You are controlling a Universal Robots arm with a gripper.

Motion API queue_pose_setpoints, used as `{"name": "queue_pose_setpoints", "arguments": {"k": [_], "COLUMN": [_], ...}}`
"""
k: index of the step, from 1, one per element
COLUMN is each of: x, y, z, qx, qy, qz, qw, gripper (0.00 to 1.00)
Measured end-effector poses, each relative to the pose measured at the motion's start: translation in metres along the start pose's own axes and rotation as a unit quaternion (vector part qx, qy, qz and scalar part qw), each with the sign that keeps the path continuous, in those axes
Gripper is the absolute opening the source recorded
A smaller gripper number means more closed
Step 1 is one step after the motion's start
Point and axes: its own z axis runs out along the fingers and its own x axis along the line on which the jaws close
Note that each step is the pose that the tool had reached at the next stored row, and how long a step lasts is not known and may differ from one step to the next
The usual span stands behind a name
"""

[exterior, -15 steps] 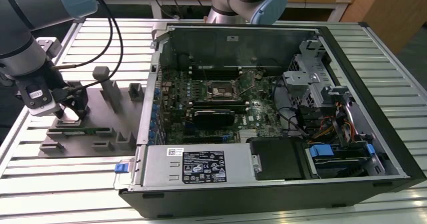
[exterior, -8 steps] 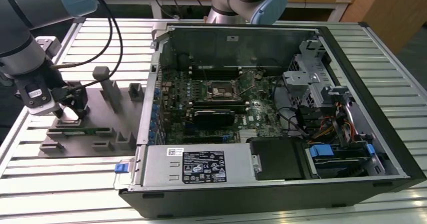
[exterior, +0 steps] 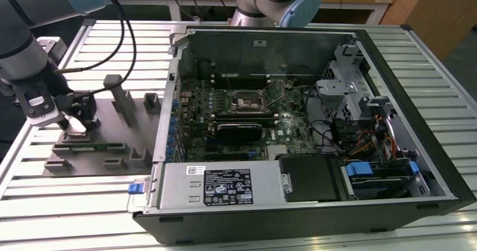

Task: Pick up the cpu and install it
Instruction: 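Pick up the cpu and move it towards the insertion slot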

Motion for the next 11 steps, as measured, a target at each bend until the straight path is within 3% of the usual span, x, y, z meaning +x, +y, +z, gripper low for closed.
{"name": "queue_pose_setpoints", "arguments": {"k": [11], "x": [-0.0006], "y": [0.0005], "z": [-0.0189], "qx": [0.0], "qy": [0.0], "qz": [0.0], "qw": [1.0], "gripper": [0.55]}}
